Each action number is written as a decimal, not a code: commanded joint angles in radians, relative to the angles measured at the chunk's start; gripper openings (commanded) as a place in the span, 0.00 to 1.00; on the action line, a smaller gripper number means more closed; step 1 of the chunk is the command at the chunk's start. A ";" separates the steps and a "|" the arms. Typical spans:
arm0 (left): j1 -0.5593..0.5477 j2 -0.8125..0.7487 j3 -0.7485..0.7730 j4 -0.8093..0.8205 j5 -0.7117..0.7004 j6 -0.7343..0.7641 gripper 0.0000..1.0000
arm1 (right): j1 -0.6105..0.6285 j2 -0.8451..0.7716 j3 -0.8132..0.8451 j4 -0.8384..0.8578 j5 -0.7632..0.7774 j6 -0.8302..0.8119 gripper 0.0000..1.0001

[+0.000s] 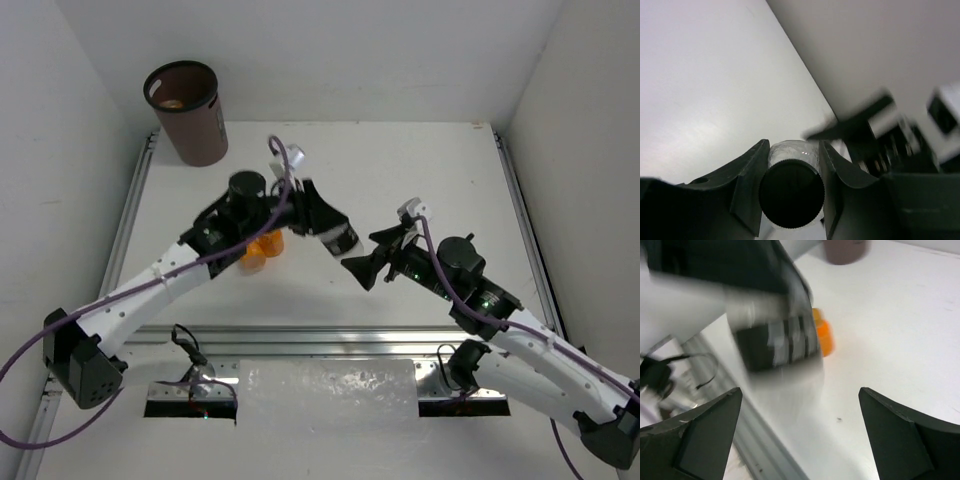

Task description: Put the plastic bottles in the bin

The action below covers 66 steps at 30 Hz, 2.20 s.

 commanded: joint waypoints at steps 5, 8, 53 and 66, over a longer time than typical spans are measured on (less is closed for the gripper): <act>0.529 0.170 0.569 -0.335 -0.290 0.047 0.00 | -0.002 -0.122 0.108 -0.352 0.559 0.131 0.99; 0.693 0.340 0.789 -0.367 -0.312 0.016 0.00 | -0.002 -0.179 0.108 -0.416 0.558 0.176 0.99; 0.834 -0.327 -0.112 -0.329 -0.344 0.188 1.00 | 0.069 1.150 0.748 0.013 0.029 -0.056 0.98; 0.896 -0.403 -0.230 -0.289 -0.321 0.173 1.00 | 0.072 1.358 0.897 0.064 0.055 -0.154 0.59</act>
